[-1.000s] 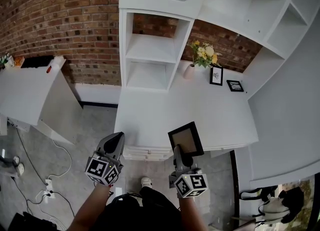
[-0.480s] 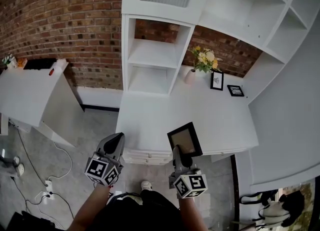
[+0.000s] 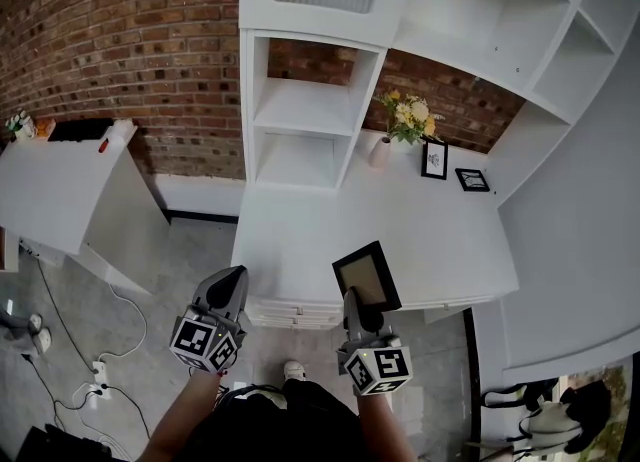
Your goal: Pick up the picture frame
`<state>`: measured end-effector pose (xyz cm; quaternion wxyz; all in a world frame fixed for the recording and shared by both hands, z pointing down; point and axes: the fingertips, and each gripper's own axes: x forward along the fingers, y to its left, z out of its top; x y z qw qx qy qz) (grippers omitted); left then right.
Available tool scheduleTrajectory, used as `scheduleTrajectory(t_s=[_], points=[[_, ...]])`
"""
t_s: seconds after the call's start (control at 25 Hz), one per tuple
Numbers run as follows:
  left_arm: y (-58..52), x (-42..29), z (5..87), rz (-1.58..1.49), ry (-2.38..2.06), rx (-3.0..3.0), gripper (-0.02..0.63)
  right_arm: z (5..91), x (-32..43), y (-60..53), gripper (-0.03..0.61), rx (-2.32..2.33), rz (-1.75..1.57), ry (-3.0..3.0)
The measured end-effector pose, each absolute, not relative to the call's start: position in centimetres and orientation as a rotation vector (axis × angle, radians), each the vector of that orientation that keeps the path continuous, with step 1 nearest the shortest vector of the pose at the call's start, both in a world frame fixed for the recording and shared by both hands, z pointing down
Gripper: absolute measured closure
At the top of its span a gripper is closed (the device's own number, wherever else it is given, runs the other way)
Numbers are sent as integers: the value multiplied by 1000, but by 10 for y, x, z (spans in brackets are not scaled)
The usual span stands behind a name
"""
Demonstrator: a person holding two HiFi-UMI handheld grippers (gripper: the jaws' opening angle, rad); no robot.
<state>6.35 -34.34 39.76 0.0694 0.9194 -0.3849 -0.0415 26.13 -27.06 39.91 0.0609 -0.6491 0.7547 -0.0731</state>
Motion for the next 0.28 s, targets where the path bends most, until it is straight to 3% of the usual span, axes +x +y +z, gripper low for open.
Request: scheduleTrajectory(t_s=[0.28], points=[[-344,64,401,-121,-1156,2767,607,397,262,-271,566,-1984,-183,2288]])
